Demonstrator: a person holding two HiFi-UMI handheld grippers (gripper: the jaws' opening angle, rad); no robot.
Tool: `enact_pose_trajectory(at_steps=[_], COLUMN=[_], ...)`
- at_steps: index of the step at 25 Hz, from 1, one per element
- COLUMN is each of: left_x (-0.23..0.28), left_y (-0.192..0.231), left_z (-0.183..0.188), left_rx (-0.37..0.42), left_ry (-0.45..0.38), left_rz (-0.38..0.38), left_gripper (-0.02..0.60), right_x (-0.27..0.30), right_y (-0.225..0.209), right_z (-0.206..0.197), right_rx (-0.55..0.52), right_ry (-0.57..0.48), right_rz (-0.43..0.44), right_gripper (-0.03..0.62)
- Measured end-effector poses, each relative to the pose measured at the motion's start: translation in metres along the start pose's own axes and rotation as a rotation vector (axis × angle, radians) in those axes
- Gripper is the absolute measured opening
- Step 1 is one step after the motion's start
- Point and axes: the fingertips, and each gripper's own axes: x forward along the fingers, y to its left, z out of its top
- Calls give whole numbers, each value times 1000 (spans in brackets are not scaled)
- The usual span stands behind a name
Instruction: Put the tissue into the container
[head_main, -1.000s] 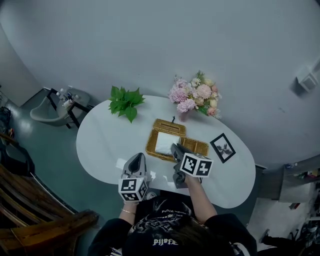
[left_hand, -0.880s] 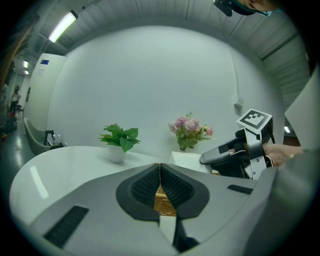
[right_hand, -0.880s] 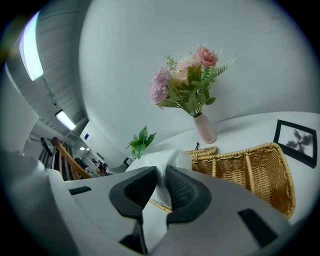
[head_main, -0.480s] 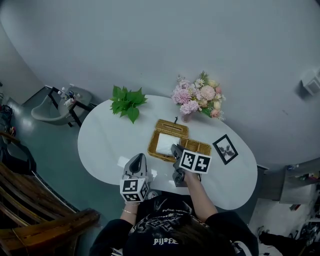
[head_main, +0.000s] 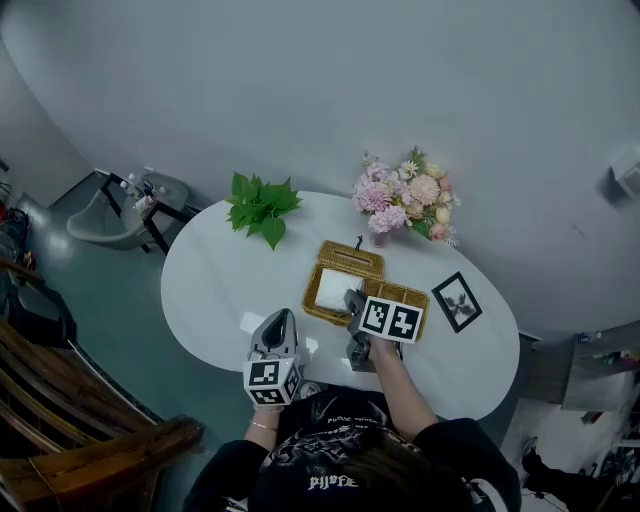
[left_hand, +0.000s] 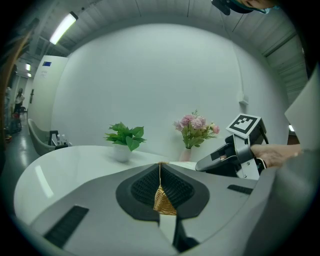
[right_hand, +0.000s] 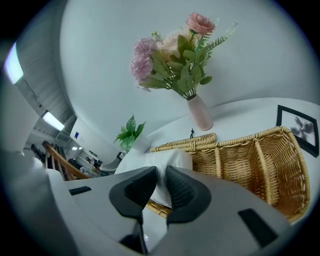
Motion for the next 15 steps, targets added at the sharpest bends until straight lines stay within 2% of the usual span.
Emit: enact_pose_trajectory(at_steps=[4, 8, 15], left_x=[0, 1, 6], left_y=[4, 6, 3], left_z=[0, 1, 0], left_rx=[0, 53, 58], left_ry=[5, 19, 22], left_rz=[12, 21, 11], left_gripper=[26, 26, 26], right_x=[5, 11, 19], right_y=[-3, -3, -6], right_z=[-1, -2, -5], right_rx=[-18, -23, -26], right_ry=[22, 44, 82], right_rz=[-39, -49, -76], right_gripper=[87, 87, 89])
